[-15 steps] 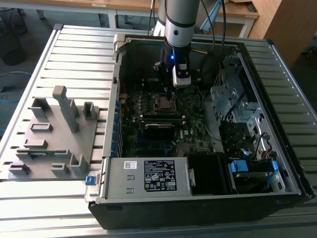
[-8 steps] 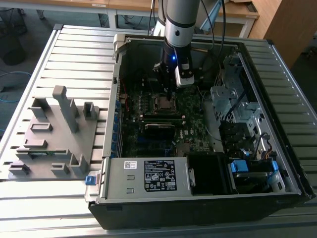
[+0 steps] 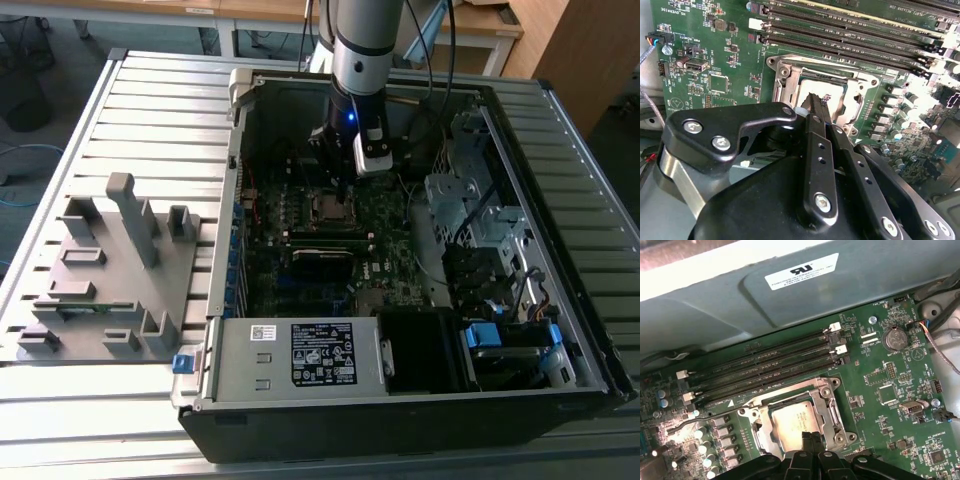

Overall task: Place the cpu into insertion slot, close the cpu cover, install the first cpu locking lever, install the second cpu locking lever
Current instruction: 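Close the cpu cover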

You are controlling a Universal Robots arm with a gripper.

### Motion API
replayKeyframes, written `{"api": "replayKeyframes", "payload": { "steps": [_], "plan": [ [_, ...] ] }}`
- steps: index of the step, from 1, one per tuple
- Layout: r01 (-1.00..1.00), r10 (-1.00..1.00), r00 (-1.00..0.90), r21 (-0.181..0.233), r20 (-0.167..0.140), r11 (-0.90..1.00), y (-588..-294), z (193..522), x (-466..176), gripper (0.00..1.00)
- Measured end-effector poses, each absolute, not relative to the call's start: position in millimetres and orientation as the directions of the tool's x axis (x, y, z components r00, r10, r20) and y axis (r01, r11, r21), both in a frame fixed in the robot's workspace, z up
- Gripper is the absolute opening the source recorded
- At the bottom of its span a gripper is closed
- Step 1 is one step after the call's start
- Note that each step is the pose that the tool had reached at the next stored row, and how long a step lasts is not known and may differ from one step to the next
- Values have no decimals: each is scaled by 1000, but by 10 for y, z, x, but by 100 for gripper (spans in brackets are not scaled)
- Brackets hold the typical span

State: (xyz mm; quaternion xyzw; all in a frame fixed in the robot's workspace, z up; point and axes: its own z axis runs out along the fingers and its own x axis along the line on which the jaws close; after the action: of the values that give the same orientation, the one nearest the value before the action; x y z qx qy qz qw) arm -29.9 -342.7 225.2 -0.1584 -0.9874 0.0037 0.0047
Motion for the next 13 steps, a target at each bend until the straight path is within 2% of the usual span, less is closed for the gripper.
{"api": "replayKeyframes", "payload": {
  "steps": [7, 13],
  "plan": [
    [247, 247, -969, -8, 7, 969, -3427, 2245, -300, 10],
    [204, 203, -979, -4, -12, 979, -3427, 2214, -300, 10]
  ]
}}
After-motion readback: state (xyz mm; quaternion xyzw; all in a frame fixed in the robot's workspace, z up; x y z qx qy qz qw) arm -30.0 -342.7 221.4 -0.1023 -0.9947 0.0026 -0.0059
